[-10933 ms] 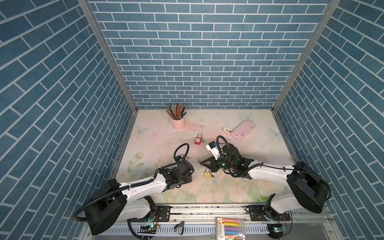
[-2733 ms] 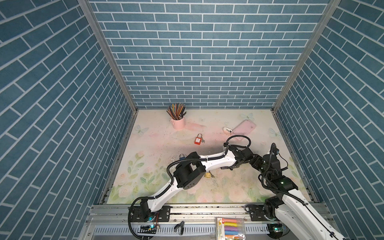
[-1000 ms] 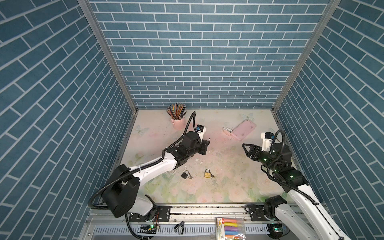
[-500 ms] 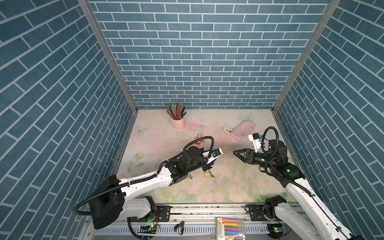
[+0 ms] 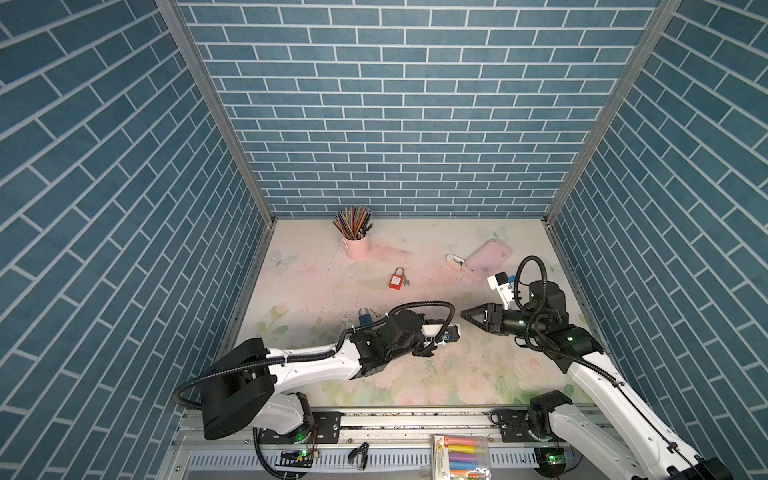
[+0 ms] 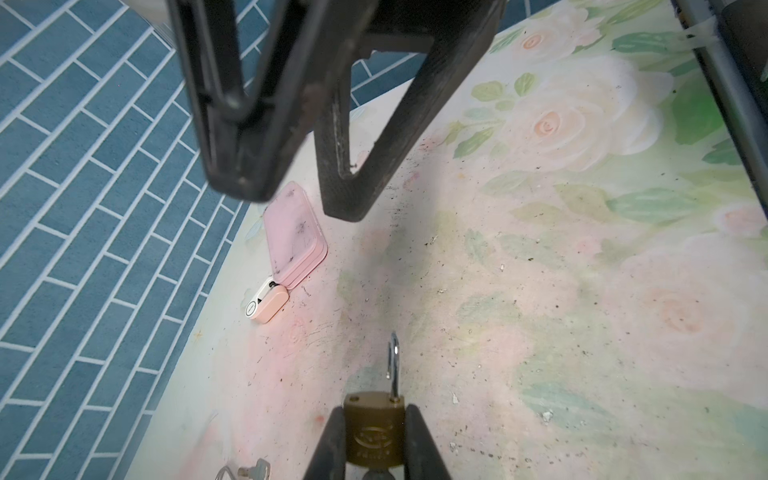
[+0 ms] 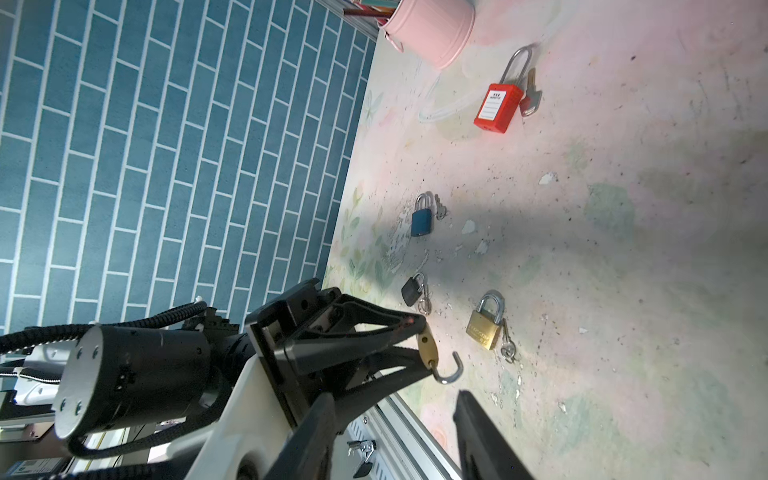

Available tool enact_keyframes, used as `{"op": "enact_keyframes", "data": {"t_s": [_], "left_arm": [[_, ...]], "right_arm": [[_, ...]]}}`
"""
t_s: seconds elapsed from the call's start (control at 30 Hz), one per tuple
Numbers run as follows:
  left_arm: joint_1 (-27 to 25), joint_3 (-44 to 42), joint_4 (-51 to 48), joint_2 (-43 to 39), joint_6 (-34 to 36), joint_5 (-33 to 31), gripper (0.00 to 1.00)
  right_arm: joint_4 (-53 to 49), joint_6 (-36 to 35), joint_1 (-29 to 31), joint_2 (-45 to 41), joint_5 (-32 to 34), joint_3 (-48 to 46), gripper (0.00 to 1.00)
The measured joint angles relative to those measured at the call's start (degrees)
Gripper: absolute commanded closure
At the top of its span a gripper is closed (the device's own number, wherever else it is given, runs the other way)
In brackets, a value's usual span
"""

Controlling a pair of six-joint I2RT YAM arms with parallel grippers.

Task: Lock with the key

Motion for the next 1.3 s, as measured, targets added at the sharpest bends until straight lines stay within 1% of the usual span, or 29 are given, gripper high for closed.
{"op": "enact_keyframes", "data": {"t_s": [0.3, 0.43, 0.83, 1.1, 1.3], "left_arm": [[-0.2, 1.4, 1.4, 1.0, 0.1, -1.7, 1.0], [-0.4, 1.9, 1.5, 1.3, 0.4, -2.3, 1.0], [-1.1, 1.9, 1.5, 1.4, 0.6, -3.0, 1.0], [-1.6, 1.9, 1.4, 1.4, 0.6, -3.0, 1.0], [-1.6, 1.9, 1.4, 1.4, 0.6, -2.9, 1.0]], "right_arm": [[0.8, 2.2, 3.4, 0.3, -0.1, -3.4, 0.52], [2.0, 3.0, 4.0, 1.0, -0.1, -3.9, 0.54], [7.3, 4.9, 4.3, 4.4, 0.5, -4.3, 0.66], [10.1, 5.3, 4.3, 6.9, 0.8, -4.3, 0.78], [10.3, 5.1, 4.3, 8.2, 0.9, -4.3, 0.88]]}}
